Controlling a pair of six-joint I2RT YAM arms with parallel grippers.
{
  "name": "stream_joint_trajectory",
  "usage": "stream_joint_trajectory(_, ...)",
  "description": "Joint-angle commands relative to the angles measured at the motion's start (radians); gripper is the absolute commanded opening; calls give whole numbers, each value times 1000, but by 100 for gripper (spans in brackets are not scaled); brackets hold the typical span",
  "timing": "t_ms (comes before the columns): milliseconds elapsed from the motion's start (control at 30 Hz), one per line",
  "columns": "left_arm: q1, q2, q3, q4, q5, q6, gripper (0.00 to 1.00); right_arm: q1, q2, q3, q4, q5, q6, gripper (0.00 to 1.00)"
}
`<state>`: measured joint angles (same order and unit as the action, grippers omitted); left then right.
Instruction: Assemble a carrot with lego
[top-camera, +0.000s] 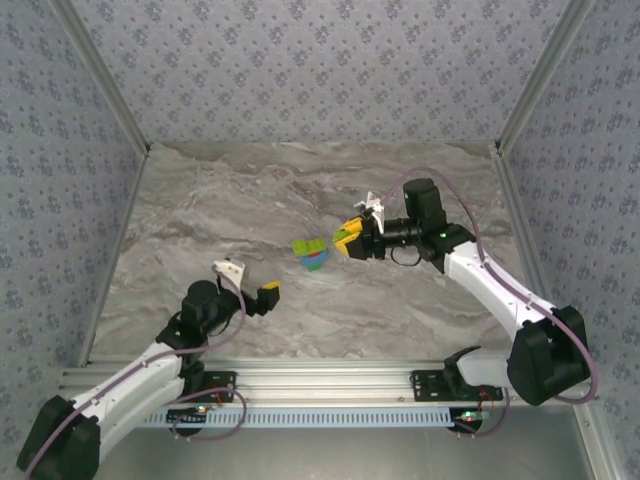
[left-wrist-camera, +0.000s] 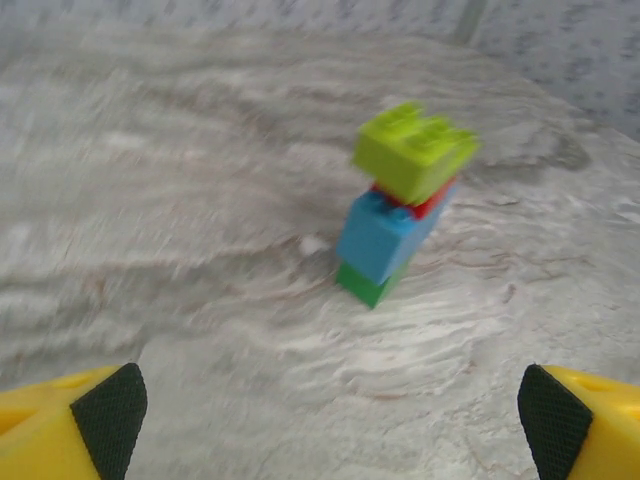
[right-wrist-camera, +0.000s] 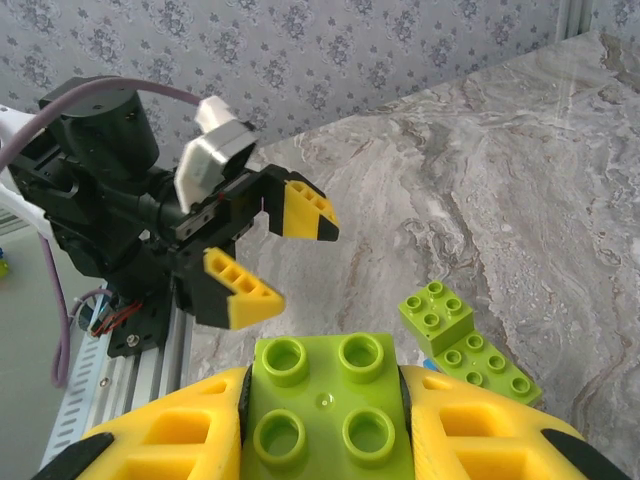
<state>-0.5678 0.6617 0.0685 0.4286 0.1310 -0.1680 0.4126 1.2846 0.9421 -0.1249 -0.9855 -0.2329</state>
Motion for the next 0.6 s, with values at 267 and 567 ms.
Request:
stream_joint_trajectory(267,-84,490,166,246,125,415,97,-3,82,38,18,-53,4,23)
stream_joint_trajectory(567,38,711,299,295,279,395,97,-5,65,37,-20,-51,-14,23)
